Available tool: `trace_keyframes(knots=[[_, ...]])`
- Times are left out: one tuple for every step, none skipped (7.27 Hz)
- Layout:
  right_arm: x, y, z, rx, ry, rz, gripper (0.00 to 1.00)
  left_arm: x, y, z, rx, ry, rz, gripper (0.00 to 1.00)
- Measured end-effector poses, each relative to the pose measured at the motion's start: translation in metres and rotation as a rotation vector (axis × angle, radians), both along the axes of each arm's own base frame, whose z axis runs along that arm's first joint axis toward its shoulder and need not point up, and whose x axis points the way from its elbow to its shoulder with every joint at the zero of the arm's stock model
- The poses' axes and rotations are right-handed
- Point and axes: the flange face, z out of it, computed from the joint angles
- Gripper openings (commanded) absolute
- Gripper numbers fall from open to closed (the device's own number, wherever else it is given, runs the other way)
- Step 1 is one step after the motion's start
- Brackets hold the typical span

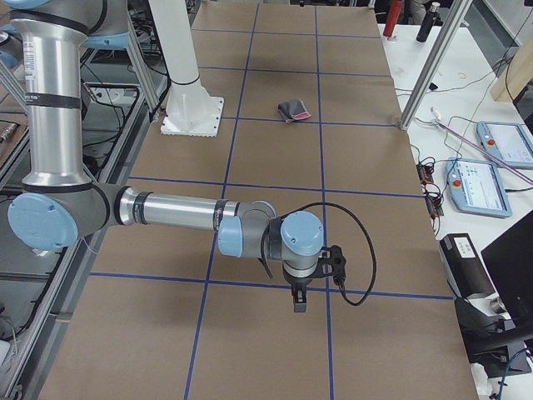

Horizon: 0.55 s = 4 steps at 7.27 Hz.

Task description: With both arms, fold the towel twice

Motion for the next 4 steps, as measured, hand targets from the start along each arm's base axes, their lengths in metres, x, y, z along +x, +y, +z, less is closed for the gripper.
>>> trace_keyframes(knots=[[0.001,0.002,0.002,-0.016,0.022,-0.003,1.0,-0.013,0.011,0.024,-0.071,0.034,-0.016,1.0],[0.002,0.003,0.004,-0.02,0.041,-0.006,1.0,-0.027,0.02,0.04,-0.095,0.064,-0.014,1.0],[0.002,0.004,0.005,-0.022,0.049,-0.006,1.0,-0.044,0.031,0.053,-0.083,0.078,-0.002,1.0],[0.002,0.004,0.006,-0.022,0.05,-0.007,1.0,-0.058,0.047,0.067,-0.074,0.085,0.004,1.0]])
